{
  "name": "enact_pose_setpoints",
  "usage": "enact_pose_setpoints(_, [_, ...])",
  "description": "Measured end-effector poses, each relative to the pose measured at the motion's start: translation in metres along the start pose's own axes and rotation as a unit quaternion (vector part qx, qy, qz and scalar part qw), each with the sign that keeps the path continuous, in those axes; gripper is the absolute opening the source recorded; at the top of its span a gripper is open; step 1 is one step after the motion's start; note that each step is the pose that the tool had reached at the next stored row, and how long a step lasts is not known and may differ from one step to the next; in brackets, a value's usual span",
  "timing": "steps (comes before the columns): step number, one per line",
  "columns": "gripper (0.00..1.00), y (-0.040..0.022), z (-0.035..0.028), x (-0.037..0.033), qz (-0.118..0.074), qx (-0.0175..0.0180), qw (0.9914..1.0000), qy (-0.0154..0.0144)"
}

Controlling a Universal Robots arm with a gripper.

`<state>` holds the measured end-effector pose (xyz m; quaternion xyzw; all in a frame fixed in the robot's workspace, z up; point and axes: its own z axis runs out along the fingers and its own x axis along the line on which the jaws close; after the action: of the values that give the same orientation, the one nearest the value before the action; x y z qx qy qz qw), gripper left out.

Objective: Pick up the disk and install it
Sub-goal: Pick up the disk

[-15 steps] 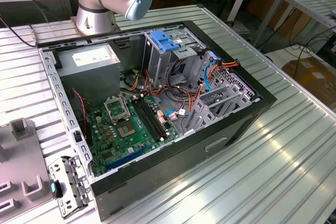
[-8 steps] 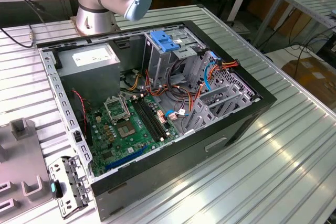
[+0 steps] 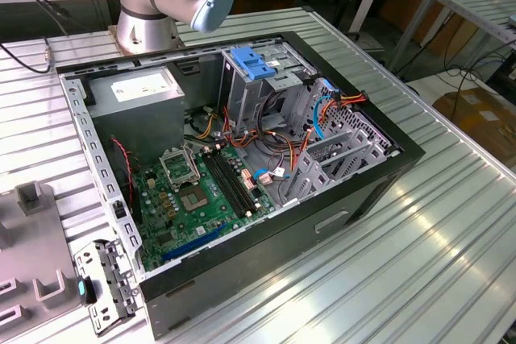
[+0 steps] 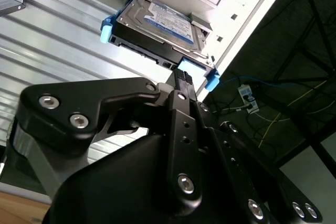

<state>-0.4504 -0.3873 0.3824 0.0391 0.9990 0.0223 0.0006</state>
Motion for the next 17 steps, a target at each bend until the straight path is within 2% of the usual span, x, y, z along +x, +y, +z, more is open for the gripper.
enact_pose_setpoints(6, [0.11, 0.0000, 0.0000, 0.0002, 0.000, 0.0000, 1.00000, 0.0000])
enact_pose_setpoints(9, [0.11, 0.0000, 0.0000, 0.0003, -0.028, 0.0000, 0.99962, 0.0012])
enact_pose_setpoints(13, [0.11, 0.0000, 0.0000, 0.0003, -0.063, 0.0000, 0.99800, 0.0028])
enact_pose_setpoints(16, [0.11, 0.0000, 0.0000, 0.0003, -0.091, 0.0001, 0.99586, 0.0041])
enact_pose_setpoints(17, [0.11, 0.0000, 0.0000, 0.0003, -0.103, 0.0001, 0.99470, 0.0046])
